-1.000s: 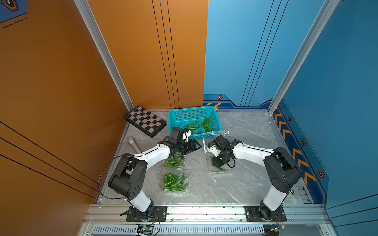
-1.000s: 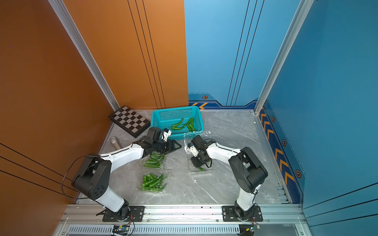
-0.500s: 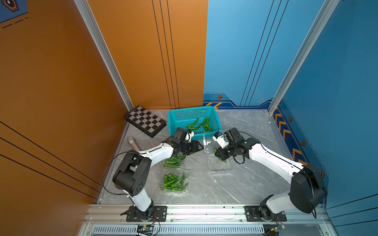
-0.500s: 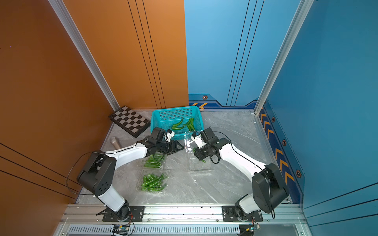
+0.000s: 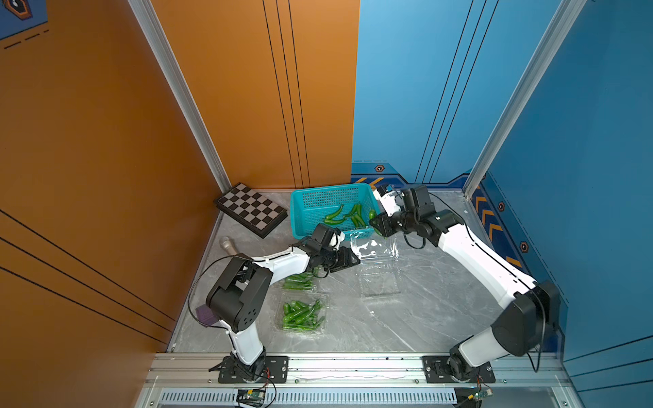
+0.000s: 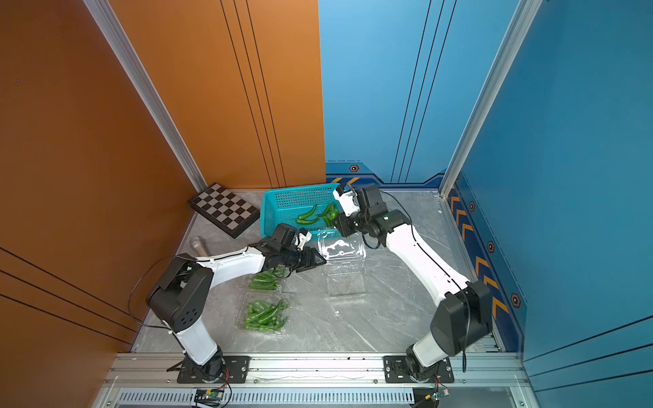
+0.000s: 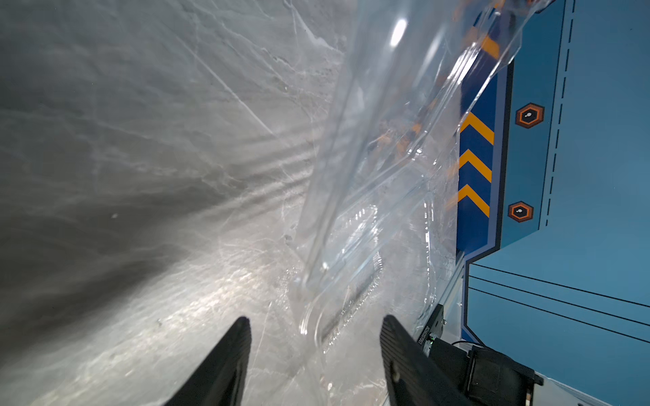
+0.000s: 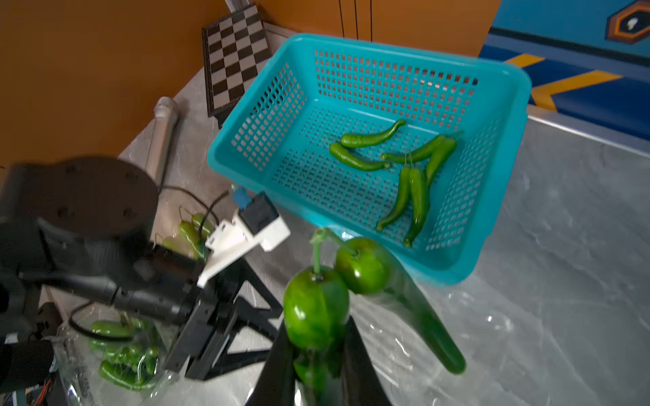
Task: Take small green peppers out of containers
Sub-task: Place the green pepper in the basket.
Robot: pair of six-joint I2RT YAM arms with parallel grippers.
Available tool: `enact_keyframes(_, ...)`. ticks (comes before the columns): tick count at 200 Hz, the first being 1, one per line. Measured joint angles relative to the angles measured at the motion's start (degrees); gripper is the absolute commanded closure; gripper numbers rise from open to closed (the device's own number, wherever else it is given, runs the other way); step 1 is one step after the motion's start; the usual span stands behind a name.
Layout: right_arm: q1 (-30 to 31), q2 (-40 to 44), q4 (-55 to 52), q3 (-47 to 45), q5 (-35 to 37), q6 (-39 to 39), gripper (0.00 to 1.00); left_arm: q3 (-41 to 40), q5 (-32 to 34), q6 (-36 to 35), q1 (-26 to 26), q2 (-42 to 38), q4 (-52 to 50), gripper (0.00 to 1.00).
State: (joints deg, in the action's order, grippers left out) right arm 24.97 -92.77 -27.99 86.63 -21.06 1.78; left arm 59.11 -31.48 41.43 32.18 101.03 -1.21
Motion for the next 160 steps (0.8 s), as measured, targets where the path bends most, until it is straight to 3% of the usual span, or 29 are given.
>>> enact_keyframes(44, -0.7, -20.9, 0.3, 22.0, -1.4, 0.1, 0.88, 2.6, 0.0, 0.2, 0.6, 0.8, 0.2, 0.39)
enact_keyframes(84, -1.3, -36.3, -1.4, 36.3, -0.8, -0.1, 0.85, 5.6, 0.0, 0.2, 1.7, 4.0, 0.2, 0.39)
enact_keyframes(101, -2.1, -40.6, -2.2, 39.5, -0.7, -0.1, 0.79, 5.7, 0.0, 0.3, 2.2, 4.7, 0.2, 0.39)
enact_keyframes(114, -2.9, -42.6, -2.7, 40.7, -0.8, 0.0, 0.67, 5.7, 0.0, 0.4, 2.4, 4.9, 0.1, 0.4)
enact_keyframes(139, -4.2, -43.9, -3.6, 41.4, -0.9, 0.1, 0.55, 6.3, 0.0, 0.4, 2.5, 4.9, 0.2, 0.39)
enact_keyframes(160, -5.1, -43.9, -3.6, 41.7, -1.4, 0.6, 0.5, 7.7, 0.0, 0.4, 2.7, 5.4, 0.2, 0.39)
